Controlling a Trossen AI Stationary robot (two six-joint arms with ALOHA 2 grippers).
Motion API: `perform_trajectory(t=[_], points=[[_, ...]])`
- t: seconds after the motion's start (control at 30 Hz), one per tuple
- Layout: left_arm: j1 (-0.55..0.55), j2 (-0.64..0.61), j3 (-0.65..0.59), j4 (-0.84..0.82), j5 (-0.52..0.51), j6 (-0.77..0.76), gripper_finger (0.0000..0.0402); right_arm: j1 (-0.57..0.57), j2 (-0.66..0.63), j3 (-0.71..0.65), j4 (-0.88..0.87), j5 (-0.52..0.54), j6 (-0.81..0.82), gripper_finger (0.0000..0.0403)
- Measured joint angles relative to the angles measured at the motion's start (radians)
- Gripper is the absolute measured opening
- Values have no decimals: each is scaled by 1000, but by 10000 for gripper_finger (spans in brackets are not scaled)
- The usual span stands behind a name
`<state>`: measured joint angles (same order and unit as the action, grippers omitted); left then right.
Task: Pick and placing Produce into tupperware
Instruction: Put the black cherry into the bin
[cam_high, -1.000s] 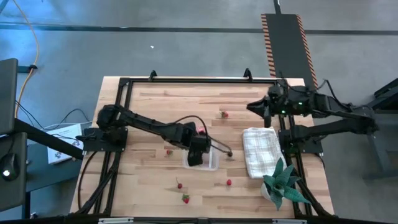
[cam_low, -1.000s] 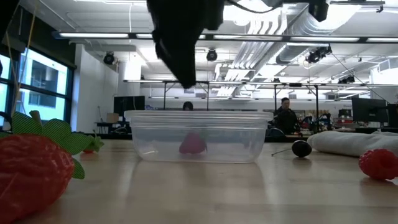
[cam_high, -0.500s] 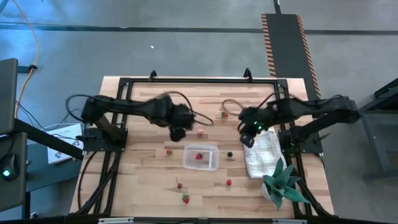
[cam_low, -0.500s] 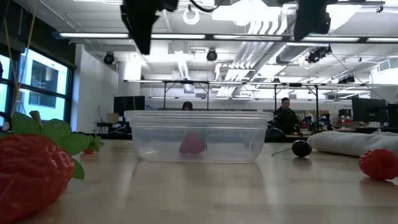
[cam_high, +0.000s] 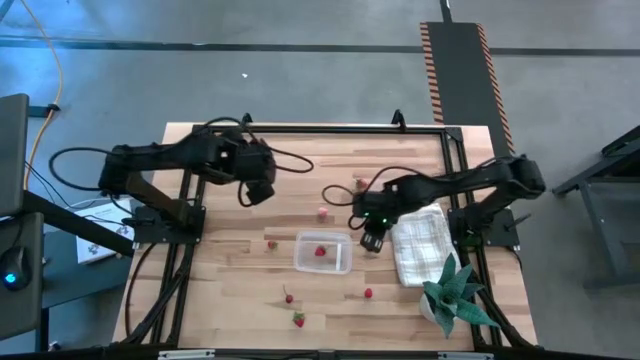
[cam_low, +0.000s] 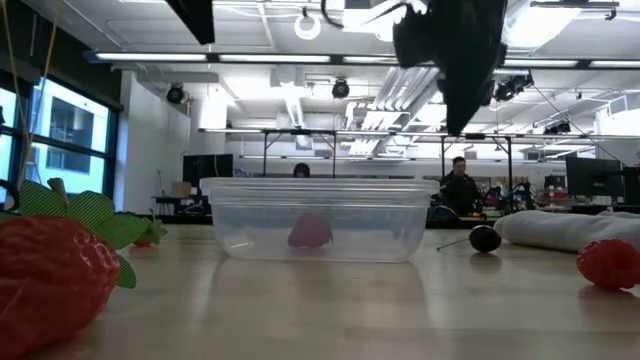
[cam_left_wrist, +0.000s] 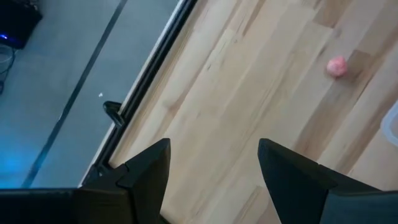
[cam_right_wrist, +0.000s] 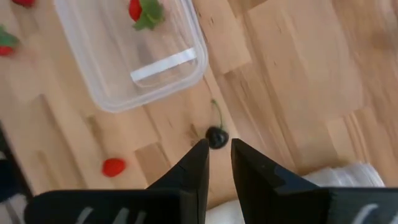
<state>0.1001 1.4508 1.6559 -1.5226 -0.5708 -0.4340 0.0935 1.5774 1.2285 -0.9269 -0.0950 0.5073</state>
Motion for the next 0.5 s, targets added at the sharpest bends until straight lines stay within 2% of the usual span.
perform_trajectory(t=[0.17,0.37,0.5], points=[[-2,-30,0,-10,-1,0,234,-11,89,0,49,-81,-57,60],[-2,-33,0,-16,0,0,234,-22,145,0,54,-120,-97,62],[-2,-33,0,-16,1,-10,234,-42,163,0,26,-164,-69,82]])
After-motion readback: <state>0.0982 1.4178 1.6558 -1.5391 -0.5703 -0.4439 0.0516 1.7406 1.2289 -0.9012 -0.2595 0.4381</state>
